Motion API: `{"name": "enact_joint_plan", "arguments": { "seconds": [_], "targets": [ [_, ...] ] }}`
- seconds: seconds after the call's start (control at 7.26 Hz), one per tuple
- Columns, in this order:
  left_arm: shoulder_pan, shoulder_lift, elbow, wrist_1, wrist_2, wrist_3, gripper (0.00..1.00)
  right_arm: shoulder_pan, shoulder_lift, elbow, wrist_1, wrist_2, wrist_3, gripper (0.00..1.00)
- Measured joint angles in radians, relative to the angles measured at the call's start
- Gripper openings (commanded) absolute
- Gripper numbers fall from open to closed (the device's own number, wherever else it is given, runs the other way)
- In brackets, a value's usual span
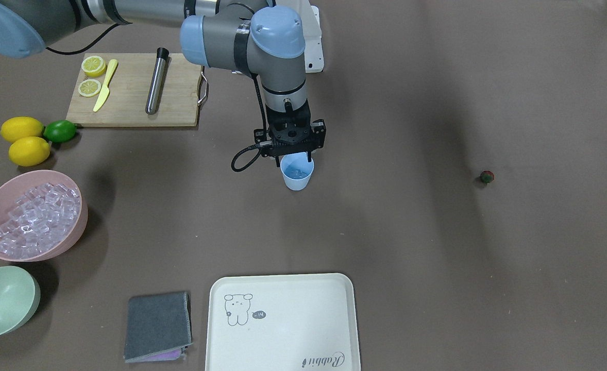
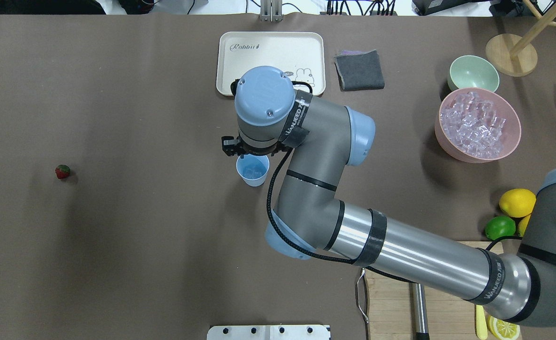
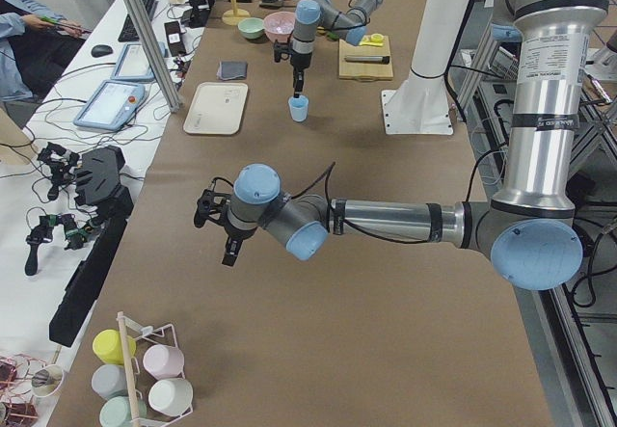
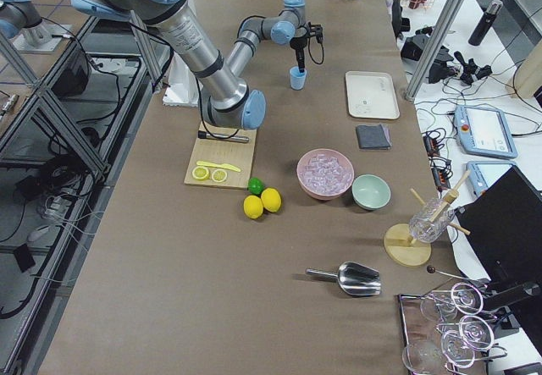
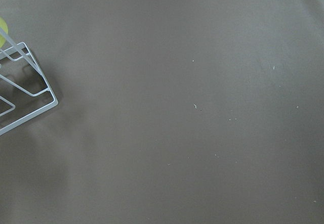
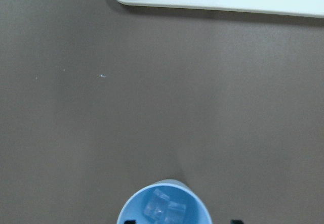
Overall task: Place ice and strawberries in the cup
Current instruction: 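Move the right gripper back over the pink ice bowl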
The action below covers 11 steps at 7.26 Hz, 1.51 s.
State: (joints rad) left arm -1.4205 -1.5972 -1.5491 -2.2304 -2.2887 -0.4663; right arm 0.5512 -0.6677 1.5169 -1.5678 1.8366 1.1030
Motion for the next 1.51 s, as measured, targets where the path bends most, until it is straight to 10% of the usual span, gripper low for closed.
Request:
{"name": "enact_joint_plan", "arguments": {
  "seconds": [0.83, 1.51],
  "targets": [
    [0.0, 0.004, -0.01, -0.005, 0.001, -0.018, 0.97, 0.375, -0.344, 0.195, -0.111, 0.301, -0.471, 0.7],
    [0.0, 0.0, -0.012, -0.007, 0.01, -0.024, 0.97, 0.541, -0.584, 0.198, -0.101, 0.337, -0.868, 0.72]
  ]
}}
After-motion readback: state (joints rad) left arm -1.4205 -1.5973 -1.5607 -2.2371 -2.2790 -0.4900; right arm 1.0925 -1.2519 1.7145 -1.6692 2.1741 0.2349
